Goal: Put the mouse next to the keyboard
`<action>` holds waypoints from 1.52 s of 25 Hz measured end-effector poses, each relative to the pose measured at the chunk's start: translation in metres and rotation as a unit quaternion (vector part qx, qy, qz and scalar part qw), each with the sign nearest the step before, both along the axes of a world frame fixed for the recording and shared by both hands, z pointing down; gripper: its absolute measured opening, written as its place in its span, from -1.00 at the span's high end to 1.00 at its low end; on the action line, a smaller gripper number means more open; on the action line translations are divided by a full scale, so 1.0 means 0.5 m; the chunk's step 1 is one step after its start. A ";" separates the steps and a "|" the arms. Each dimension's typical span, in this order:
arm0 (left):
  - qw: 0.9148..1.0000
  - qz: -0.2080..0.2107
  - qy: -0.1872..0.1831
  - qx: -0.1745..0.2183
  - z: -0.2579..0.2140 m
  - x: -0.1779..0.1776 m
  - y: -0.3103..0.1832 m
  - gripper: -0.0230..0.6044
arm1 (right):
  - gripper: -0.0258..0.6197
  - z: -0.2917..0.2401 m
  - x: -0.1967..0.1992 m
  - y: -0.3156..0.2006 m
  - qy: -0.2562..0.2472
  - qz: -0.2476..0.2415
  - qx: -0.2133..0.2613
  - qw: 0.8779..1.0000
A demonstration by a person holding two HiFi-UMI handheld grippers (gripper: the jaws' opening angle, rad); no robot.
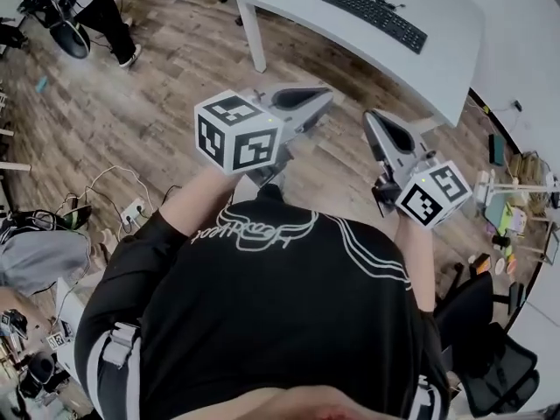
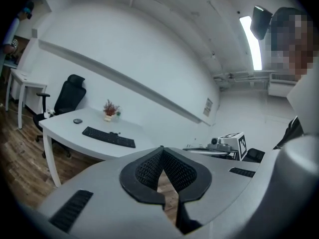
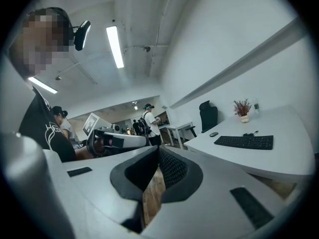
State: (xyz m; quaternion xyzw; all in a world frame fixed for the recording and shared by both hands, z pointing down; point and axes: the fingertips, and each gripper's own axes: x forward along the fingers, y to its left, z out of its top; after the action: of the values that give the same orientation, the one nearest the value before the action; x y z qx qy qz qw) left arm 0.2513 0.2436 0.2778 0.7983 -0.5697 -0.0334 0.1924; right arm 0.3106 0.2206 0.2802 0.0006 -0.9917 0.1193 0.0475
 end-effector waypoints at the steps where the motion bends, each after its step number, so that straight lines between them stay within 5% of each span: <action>1: 1.000 0.000 0.004 -0.006 0.010 -0.042 -0.012 0.91 | 0.89 0.011 -0.042 -0.014 0.005 0.001 -0.002 1.000; 10: 0.999 -0.004 0.026 -0.034 0.050 -0.358 -0.081 0.91 | 0.89 0.050 -0.327 -0.125 0.030 0.038 -0.014 0.999; 22: 0.998 0.007 0.028 -0.057 0.090 -0.505 -0.236 0.91 | 0.89 0.090 -0.468 -0.292 0.030 0.062 -0.051 0.996; 38: 0.995 -0.033 0.019 -0.096 0.110 -0.808 -0.671 0.91 | 0.89 0.119 -0.767 -0.731 0.049 0.023 -0.056 0.997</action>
State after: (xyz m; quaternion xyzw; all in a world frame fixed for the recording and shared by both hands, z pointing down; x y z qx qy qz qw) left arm -0.1526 -0.0922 0.3329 0.7562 -0.5924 0.0001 0.2778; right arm -0.0730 -0.1451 0.3395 0.0270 -0.9798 0.1752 0.0928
